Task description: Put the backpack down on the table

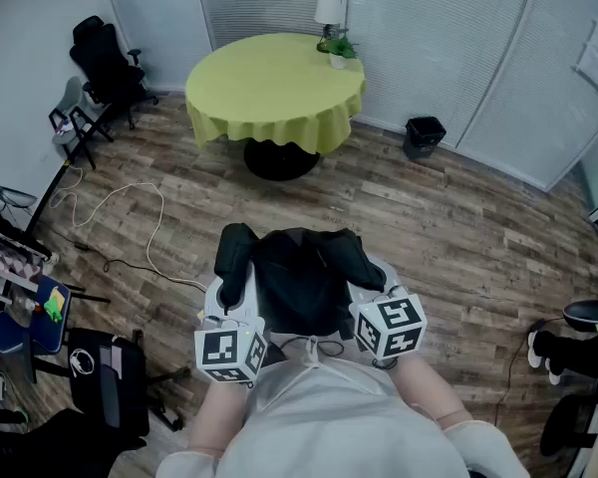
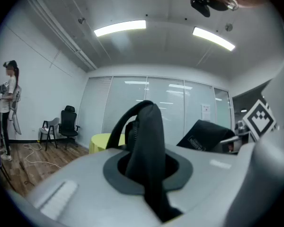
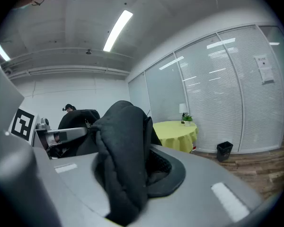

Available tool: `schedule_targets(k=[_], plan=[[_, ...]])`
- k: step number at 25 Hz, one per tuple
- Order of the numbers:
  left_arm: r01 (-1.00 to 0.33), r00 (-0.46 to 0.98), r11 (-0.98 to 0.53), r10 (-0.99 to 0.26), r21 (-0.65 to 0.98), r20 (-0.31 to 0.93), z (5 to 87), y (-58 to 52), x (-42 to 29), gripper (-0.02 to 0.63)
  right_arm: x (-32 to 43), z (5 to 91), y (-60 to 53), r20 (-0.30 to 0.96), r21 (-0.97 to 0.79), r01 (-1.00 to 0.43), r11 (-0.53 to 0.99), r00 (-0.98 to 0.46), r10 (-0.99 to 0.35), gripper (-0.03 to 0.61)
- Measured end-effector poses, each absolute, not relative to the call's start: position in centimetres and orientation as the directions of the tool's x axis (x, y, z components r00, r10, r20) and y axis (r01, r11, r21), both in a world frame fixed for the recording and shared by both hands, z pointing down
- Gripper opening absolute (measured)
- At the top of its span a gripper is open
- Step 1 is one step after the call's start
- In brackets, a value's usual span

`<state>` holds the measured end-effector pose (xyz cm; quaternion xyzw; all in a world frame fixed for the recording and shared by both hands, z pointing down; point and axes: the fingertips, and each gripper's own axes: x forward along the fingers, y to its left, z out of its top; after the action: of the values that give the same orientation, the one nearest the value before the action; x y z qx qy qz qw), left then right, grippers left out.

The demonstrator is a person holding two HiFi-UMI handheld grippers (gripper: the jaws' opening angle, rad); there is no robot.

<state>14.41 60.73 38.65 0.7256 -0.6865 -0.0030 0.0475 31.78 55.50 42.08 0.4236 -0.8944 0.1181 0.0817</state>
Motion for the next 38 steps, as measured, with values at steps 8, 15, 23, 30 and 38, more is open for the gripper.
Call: schedule_targets(k=[8,15,23,30,38], plan=[[-0.996,0.063,-0.059,-0.996,0.068,0.068,38.9,59.6,14.5,0.026,31.8,42.4,54.4,0.247,-0.147,-0.78,0.608,-0.624,-0.741,0.031],[-0.994,0.085,-0.078,-0.992,0.081,0.095,40.3,57.1,13.6,0.026,30.9,43.5,52.2,0.264,-0.173,-0.786,0.593,-0.617,-0.741,0.031],[-0.981,0.17,-0.158,-0.979,0.109,0.115,41.4,48.7,8.0,0.026,25.6,44.2,45.2,0.291,-0.178,-0.826,0.536,-0.564,-0.773,0.031],[-0.965,0.236,-0.218,-0.963,0.143,0.128,40.6,37.7,-1.0,0.026,16.9,42.9,35.4,0.311,-0.174,-0.853,0.492,-0.521,-0.795,0.031],[-0.962,0.259,-0.243,-0.956,0.124,0.135,39.1,27.8,-12.2,0.026,5.8,42.0,25.9,0.295,-0.205,-0.85,0.485,-0.527,-0.797,0.031]])
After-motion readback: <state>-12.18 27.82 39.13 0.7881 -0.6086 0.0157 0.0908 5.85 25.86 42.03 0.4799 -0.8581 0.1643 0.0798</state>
